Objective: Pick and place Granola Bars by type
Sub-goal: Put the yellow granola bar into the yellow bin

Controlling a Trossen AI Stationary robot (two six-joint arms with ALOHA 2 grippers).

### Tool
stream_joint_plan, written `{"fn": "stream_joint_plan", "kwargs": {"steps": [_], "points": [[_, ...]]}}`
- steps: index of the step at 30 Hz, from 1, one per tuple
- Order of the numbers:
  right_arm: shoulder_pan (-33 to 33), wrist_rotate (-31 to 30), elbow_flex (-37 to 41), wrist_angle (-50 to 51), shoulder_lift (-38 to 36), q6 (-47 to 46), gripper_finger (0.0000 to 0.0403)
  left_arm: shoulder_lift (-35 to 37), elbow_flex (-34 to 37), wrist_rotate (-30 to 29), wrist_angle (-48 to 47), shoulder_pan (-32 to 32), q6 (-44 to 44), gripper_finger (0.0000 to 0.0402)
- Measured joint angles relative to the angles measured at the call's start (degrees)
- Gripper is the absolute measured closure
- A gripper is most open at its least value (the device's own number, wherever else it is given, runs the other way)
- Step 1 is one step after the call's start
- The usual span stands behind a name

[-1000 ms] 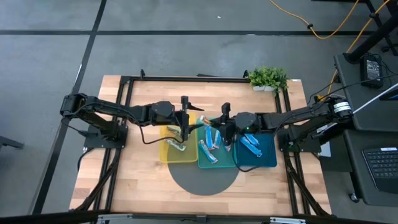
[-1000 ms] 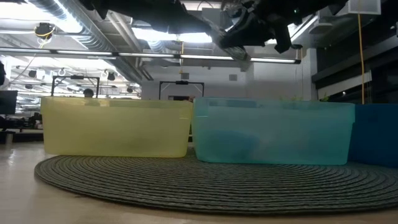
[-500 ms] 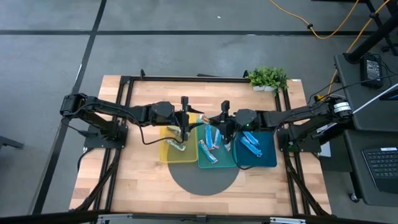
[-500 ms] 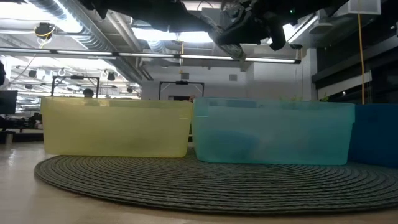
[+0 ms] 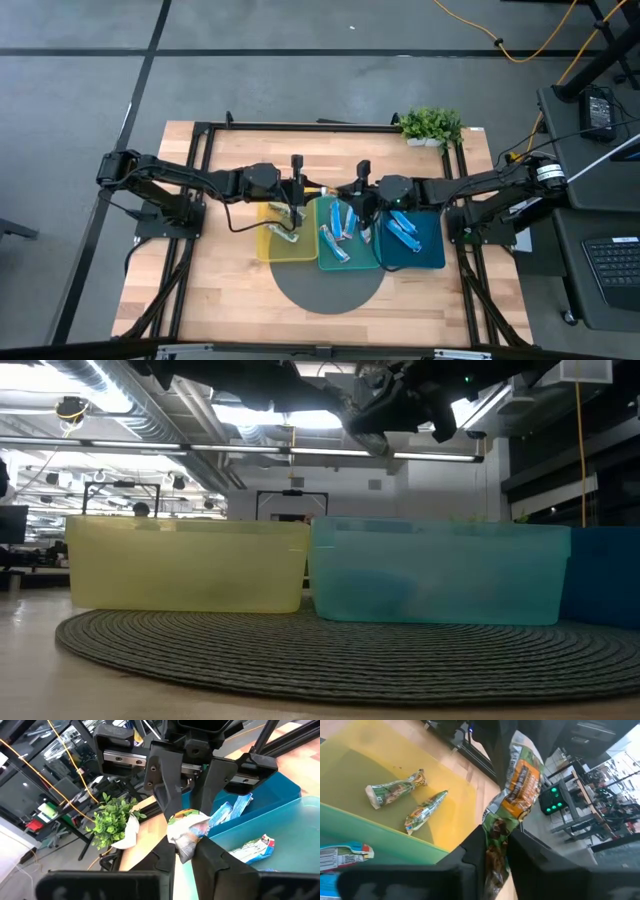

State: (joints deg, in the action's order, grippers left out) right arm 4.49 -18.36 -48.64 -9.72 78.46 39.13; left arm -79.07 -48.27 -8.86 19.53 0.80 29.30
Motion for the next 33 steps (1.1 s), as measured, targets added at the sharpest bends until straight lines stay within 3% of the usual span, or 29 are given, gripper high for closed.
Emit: {"fn": "stream_joint_plan", "kwargs": {"steps": [6, 10, 13, 17, 24, 33], "points": [[0.0, -2.0, 0.0, 0.0, 0.0, 0.1, 0.0269, 0.0, 0.0, -0.6, 0.0, 0.0, 0.0, 0.0369], [0.1, -8.7, -0.8, 2.5, -0.8, 0.2, 0.0218, 0.0, 0.0, -1.9, -0.5, 0.0, 0.0, 0.0371], [0.3, -12.3, -2.2, 6.8, -3.2, 0.3, 0.0186, 0.0, 0.0, -6.3, -2.1, 0.0, 0.0, 0.0372], [1.1, -12.7, -2.7, 9.4, -7.8, -1.1, 0.0156, 0.6, 0.0, -13.3, -7.2, 0.0, 0.0, 0.0371], [1.2, -12.7, -2.7, 16.4, -13.1, -7.4, 0.0147, 2.2, 0.0, -18.4, -17.6, -1.6, -2.3, 0.0373], [1.2, -12.6, -2.7, 20.9, -13.3, -10.8, 0.0152, 2.7, 0.0, -18.7, -26.9, -6.1, -9.3, 0.0375]]}}
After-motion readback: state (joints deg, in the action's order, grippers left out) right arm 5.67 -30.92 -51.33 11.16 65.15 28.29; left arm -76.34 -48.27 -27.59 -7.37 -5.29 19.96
